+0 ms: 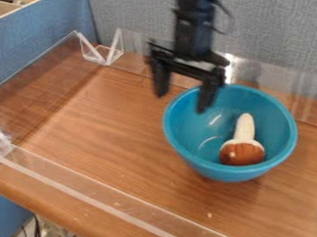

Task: Remove the mushroom from inside the blue bowl and put it on the table

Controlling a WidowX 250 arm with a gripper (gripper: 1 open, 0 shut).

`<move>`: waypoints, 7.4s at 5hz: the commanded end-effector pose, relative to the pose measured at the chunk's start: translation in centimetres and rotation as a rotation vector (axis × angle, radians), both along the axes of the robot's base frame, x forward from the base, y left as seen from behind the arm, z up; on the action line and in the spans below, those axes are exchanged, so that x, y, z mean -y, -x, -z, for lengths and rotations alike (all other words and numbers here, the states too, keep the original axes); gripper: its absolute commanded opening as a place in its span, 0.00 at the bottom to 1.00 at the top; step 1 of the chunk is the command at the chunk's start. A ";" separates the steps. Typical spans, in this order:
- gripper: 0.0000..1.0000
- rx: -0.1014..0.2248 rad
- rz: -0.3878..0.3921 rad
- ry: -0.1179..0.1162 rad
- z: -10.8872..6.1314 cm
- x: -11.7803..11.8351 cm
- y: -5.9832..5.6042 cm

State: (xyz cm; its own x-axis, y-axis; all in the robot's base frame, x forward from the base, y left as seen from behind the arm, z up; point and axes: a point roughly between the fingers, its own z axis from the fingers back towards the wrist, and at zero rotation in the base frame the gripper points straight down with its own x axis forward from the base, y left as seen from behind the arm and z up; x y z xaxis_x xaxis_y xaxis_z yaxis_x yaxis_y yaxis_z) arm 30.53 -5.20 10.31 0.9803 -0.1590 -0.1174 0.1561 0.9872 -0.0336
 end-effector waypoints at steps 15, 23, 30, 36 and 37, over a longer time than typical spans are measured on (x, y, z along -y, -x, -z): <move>0.00 0.182 0.064 0.032 2.3 7.2 1.2; 0.00 0.393 -0.198 0.004 -8.6 2.1 1.0; 0.00 0.194 -0.398 -0.170 3.0 -13.9 -0.3; 0.00 0.150 -0.272 -0.149 5.1 -12.4 0.4; 1.00 0.142 -0.299 -0.149 5.2 -12.7 1.0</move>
